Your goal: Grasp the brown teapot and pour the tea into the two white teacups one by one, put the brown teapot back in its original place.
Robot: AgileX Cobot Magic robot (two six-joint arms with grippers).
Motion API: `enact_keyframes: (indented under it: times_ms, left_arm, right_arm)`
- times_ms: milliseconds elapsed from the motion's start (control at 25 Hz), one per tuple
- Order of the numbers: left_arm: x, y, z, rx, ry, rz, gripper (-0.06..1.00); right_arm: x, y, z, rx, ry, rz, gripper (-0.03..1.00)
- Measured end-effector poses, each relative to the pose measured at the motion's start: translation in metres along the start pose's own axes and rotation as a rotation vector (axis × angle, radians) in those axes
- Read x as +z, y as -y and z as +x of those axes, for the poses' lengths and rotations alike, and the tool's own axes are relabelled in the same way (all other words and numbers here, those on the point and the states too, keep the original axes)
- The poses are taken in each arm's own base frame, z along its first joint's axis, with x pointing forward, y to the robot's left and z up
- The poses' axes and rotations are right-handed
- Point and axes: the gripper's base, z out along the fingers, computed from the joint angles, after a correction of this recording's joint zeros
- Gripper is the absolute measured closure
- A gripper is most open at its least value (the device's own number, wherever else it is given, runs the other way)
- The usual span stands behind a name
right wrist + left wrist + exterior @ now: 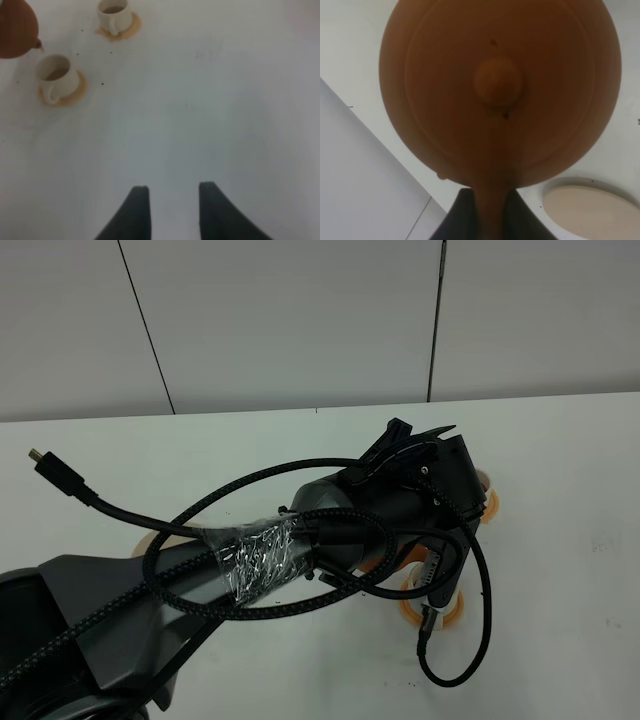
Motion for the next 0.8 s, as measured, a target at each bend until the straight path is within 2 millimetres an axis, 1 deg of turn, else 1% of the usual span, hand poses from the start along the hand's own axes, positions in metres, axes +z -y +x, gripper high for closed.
enact_keyframes:
  times_ms: [800]
  left_arm:
    - [0.0000, 0.0016, 0.0018, 0.001, -0.019, 0.018, 0.78]
  right_arm:
    - [0.0000, 0.0000, 0.0000, 0.000, 0.000, 0.000, 0.73]
